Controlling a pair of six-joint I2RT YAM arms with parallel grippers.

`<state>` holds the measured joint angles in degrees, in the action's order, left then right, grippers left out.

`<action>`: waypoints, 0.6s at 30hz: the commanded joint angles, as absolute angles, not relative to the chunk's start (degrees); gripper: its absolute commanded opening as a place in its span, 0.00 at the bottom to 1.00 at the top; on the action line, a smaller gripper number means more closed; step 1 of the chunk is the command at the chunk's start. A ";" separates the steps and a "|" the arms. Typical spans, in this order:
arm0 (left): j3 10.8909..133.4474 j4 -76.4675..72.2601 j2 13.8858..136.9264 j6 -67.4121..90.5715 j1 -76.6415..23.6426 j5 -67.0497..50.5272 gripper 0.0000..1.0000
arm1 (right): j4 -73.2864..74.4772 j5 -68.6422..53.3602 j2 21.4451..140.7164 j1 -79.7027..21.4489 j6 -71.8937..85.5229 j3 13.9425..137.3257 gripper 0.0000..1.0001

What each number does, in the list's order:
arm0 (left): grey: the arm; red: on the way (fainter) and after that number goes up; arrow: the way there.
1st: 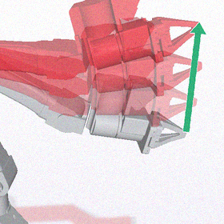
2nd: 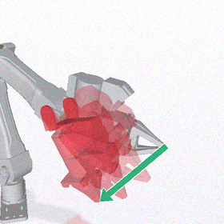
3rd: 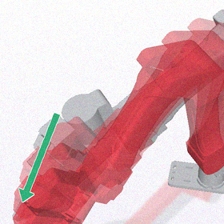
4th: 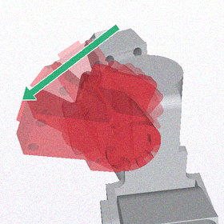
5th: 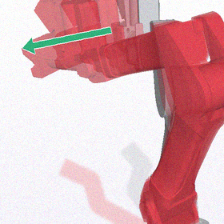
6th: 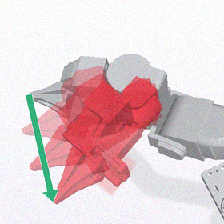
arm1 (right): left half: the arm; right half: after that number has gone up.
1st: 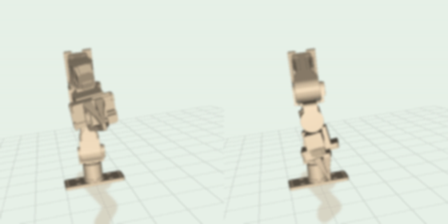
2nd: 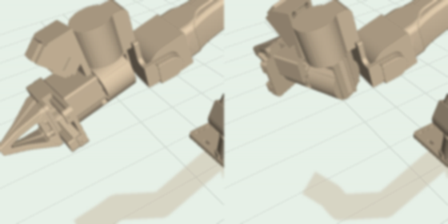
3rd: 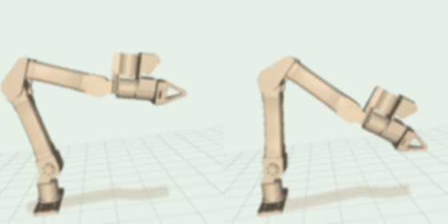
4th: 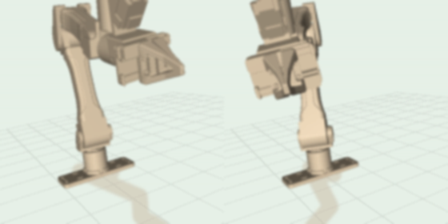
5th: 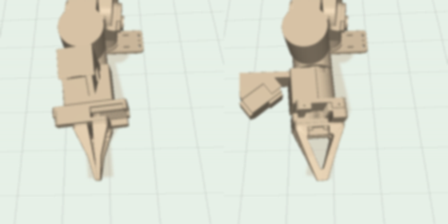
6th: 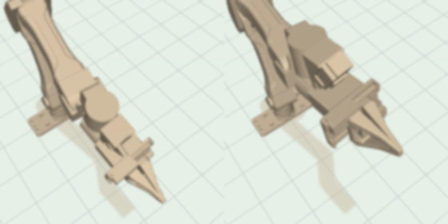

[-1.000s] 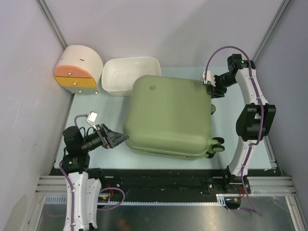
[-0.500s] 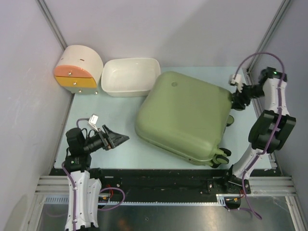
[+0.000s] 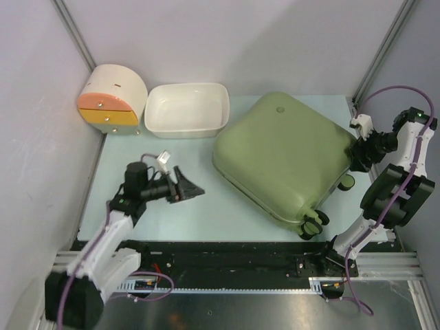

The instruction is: Open, take out, and arrange the luggage

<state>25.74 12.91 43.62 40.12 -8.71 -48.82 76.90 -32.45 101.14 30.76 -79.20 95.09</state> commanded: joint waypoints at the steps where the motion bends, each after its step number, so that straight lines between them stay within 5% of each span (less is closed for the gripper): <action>1: 36.79 -9.92 57.28 46.75 -20.81 -40.54 0.89 | 85.07 -29.97 97.39 30.32 -81.73 95.88 1.00; 13: 62.71 -21.71 91.03 47.29 -30.06 -35.60 0.87 | 86.75 -40.05 81.13 29.00 -86.31 95.09 1.00; 18: 77.58 -21.71 108.96 45.01 -27.52 -36.12 0.84 | 71.96 -46.84 85.42 32.15 -61.83 102.64 1.00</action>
